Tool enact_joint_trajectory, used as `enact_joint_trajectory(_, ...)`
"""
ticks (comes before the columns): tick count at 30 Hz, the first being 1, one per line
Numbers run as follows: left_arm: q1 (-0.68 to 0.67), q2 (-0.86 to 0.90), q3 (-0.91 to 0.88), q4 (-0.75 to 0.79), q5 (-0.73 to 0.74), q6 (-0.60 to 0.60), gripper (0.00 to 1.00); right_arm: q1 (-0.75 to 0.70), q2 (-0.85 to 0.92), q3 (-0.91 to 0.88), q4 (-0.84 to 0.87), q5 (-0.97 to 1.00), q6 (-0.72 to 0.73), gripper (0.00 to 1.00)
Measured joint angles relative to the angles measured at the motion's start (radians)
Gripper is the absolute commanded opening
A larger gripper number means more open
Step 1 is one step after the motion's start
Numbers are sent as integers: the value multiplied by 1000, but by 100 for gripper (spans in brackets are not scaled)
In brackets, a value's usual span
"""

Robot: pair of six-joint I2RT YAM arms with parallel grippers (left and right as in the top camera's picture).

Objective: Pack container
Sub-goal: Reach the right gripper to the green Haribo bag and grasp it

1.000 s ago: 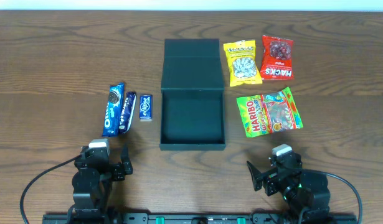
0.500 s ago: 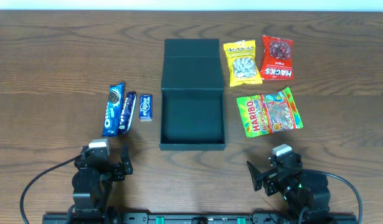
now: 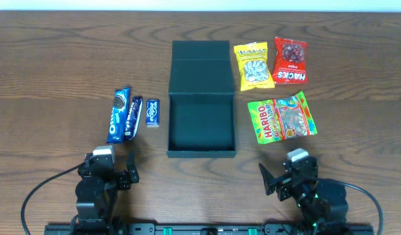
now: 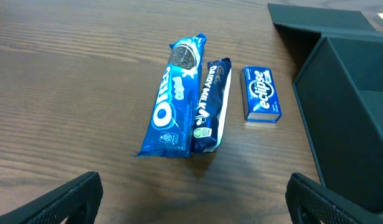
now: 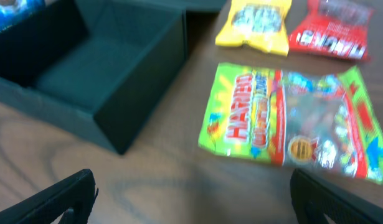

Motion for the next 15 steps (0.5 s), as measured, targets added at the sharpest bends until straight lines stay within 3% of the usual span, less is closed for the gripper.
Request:
enact_joint_trajectory(3, 0, 0, 0, 0, 0, 0, 95, 0, 0, 0, 39, -1, 89, 99)
enact_joint_trajectory(10, 0, 0, 0, 0, 0, 0, 95, 0, -1, 0, 14, -61, 566, 99)
enact_joint_trajectory(15, 0, 0, 0, 0, 0, 0, 95, 0, -2, -2, 85, -93, 760, 99)
